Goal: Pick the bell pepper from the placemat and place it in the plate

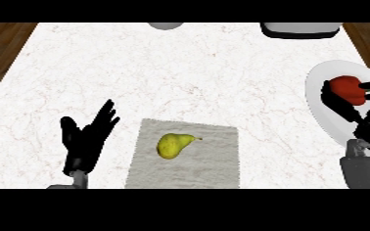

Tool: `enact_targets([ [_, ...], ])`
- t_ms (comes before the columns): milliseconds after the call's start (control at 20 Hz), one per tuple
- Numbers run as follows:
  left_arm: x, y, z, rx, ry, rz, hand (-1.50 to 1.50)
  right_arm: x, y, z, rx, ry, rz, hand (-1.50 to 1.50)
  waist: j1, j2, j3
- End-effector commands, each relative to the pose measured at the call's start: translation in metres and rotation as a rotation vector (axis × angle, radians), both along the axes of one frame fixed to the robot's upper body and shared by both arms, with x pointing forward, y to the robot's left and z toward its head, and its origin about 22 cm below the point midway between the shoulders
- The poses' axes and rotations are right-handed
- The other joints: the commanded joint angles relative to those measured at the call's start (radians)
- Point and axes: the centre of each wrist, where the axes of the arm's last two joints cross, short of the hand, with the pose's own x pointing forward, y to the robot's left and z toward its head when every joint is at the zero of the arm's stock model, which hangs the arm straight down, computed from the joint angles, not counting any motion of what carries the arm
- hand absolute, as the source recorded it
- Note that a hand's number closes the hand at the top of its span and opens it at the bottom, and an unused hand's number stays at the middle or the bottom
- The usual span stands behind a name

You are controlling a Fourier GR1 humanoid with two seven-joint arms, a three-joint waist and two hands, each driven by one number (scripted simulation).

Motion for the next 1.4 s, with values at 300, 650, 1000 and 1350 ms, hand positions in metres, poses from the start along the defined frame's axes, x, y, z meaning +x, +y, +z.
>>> enact_targets([
  [300,0.008,-0.010,0.004,0.001,-0.003,-0.013,0.00,0.015,-0.105,-0.021,0.028,-0.040,-0.066,1.50,0.009,0.004,0.000],
  [650,0.004,-0.021,-0.002,-0.012,-0.002,-0.050,0.00,0.008,-0.164,-0.030,0.142,0.293,-0.107,-1.50,0.034,0.015,0.000],
  [1000,0.011,-0.023,-0.006,-0.006,-0.006,-0.034,0.00,0.021,-0.161,-0.047,0.245,0.283,0.085,-1.50,0.041,0.021,0.004],
  [1350,0.005,-0.004,-0.010,-0.003,-0.006,-0.032,0.00,0.017,-0.175,-0.036,0.262,-0.069,0.157,-1.50,0.020,0.013,0.003],
])
